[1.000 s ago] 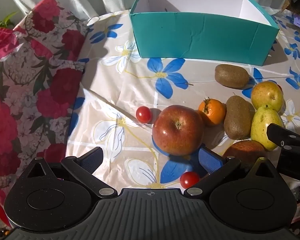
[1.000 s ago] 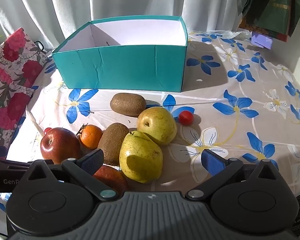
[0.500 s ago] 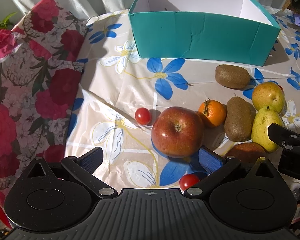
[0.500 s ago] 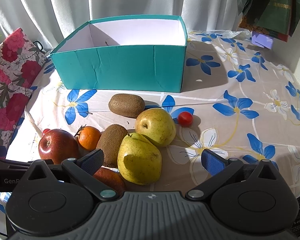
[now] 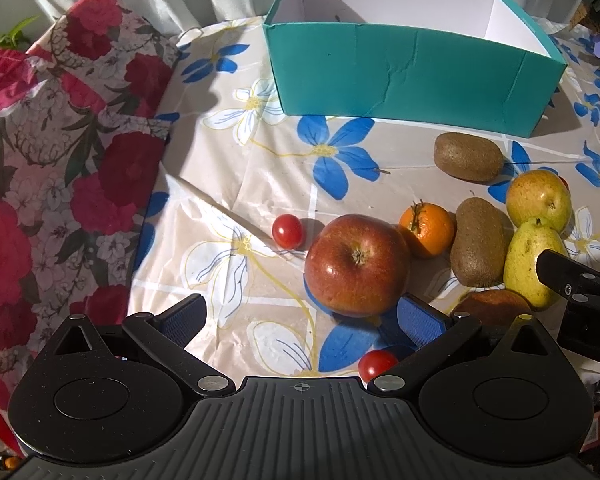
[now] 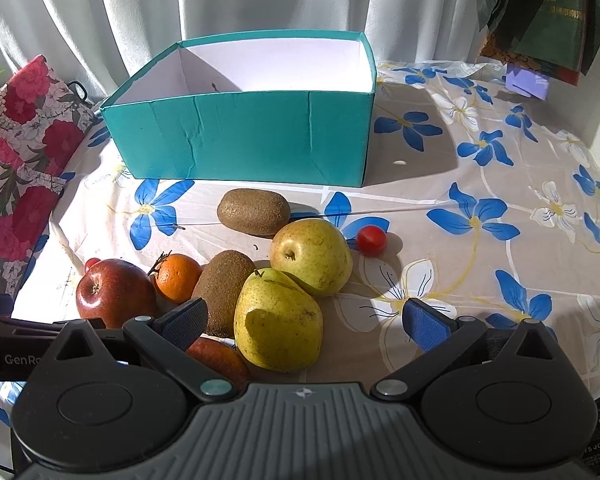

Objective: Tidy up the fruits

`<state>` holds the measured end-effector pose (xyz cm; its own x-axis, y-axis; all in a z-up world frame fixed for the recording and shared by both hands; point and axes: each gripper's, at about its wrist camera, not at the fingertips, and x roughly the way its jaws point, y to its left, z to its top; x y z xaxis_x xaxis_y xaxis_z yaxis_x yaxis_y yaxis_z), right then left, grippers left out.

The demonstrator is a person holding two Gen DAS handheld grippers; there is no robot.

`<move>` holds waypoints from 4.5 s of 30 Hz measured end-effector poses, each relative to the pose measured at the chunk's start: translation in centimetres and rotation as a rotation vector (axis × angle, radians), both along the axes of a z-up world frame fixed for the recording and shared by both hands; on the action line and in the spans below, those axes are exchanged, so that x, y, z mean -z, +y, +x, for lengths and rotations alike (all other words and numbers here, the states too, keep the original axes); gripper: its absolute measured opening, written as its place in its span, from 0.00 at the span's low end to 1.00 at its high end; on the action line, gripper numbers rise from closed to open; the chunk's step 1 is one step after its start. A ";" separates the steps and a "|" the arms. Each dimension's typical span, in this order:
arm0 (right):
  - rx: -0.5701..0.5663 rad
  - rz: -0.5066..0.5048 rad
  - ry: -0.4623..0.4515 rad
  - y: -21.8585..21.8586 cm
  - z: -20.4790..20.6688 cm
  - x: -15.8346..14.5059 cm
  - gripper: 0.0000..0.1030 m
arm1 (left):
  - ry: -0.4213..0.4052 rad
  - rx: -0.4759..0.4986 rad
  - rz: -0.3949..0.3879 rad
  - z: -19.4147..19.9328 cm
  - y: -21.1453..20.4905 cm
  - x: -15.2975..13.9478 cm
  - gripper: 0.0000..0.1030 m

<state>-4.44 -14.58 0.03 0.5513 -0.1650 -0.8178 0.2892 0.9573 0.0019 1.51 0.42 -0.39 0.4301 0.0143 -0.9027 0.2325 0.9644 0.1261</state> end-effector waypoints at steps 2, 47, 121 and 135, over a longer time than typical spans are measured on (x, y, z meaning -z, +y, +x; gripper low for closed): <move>-0.002 0.000 0.001 0.0 0.0 0.0 1.00 | 0.000 -0.003 0.001 0.0 0.0 0.0 1.00; -0.015 0.021 0.000 -0.7 0.1 0.1 1.00 | -0.083 0.050 -0.009 -0.3 -0.5 -0.1 1.00; 0.138 0.107 -0.078 -10.1 5.7 5.8 0.45 | -0.146 0.255 -0.241 -2.4 2.3 -0.5 0.29; 0.149 0.124 -0.060 -10.7 6.5 6.1 0.34 | -0.142 0.243 -0.250 0.1 2.1 -1.0 0.30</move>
<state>2.08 -25.23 -6.03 0.5766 -0.1485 -0.8034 0.4239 0.8950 0.1388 1.64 2.53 0.62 0.5147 -0.3168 -0.7967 0.4554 0.8883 -0.0590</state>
